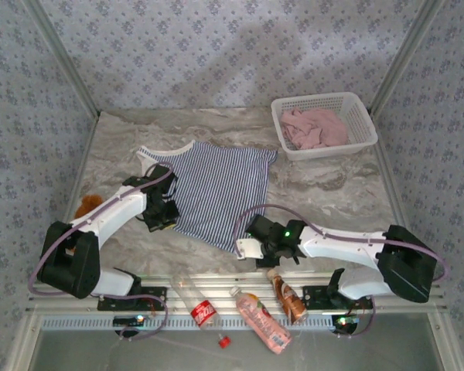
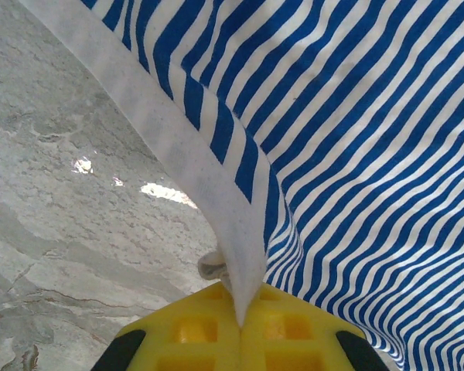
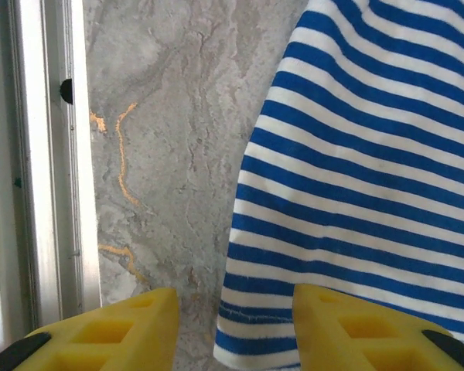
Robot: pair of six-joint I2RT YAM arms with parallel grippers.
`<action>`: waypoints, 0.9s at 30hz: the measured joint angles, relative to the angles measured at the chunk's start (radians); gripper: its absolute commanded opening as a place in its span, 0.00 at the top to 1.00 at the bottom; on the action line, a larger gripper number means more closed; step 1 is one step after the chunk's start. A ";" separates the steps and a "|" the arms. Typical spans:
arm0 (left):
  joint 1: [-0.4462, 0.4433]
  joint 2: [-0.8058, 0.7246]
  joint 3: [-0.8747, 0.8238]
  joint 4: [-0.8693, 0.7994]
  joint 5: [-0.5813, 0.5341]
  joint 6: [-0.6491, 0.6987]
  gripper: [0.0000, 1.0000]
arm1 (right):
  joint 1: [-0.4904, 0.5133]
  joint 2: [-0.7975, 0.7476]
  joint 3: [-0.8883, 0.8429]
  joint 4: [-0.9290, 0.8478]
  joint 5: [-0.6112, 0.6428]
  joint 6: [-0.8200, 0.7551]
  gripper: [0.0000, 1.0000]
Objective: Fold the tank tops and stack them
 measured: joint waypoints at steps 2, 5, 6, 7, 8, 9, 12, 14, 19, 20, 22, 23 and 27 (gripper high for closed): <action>0.000 0.000 0.000 0.000 0.000 0.003 1.00 | 0.000 0.034 -0.004 0.011 0.001 -0.005 0.62; 0.000 0.000 0.000 0.000 0.000 0.004 1.00 | -0.004 0.066 -0.013 0.014 0.011 -0.004 0.73; 0.000 0.000 -0.001 0.000 0.000 0.004 1.00 | -0.007 0.070 -0.012 0.014 0.008 -0.006 0.78; 0.000 0.000 -0.003 0.000 0.000 0.004 1.00 | -0.008 0.069 -0.012 0.018 0.012 -0.008 0.83; 0.000 0.000 -0.005 0.000 0.000 0.005 1.00 | -0.012 0.070 -0.012 0.023 0.018 -0.003 0.87; 0.000 0.000 -0.008 0.000 -0.001 0.005 1.00 | -0.017 0.069 -0.012 0.025 0.019 -0.001 0.91; 0.000 0.000 -0.011 0.000 0.000 0.005 1.00 | -0.030 0.056 -0.011 0.017 0.019 0.019 0.94; 0.000 0.000 -0.011 0.000 0.000 0.005 1.00 | -0.042 0.032 -0.011 0.003 0.013 0.030 0.94; 0.000 0.014 0.013 0.000 0.000 0.014 1.00 | -0.146 -0.060 0.018 -0.053 -0.064 0.048 0.94; 0.002 0.024 0.022 0.001 0.000 0.016 1.00 | -0.173 -0.062 0.032 -0.063 -0.080 0.049 0.94; 0.005 0.048 0.042 0.005 0.000 0.023 1.00 | -0.213 -0.061 0.052 -0.074 -0.105 0.048 0.94; 0.008 0.064 0.055 0.008 0.001 0.030 1.00 | -0.233 -0.057 0.061 -0.082 -0.116 0.048 0.94; 0.027 0.134 0.120 0.016 0.006 0.057 1.00 | -0.322 -0.016 0.101 -0.095 -0.161 0.047 0.94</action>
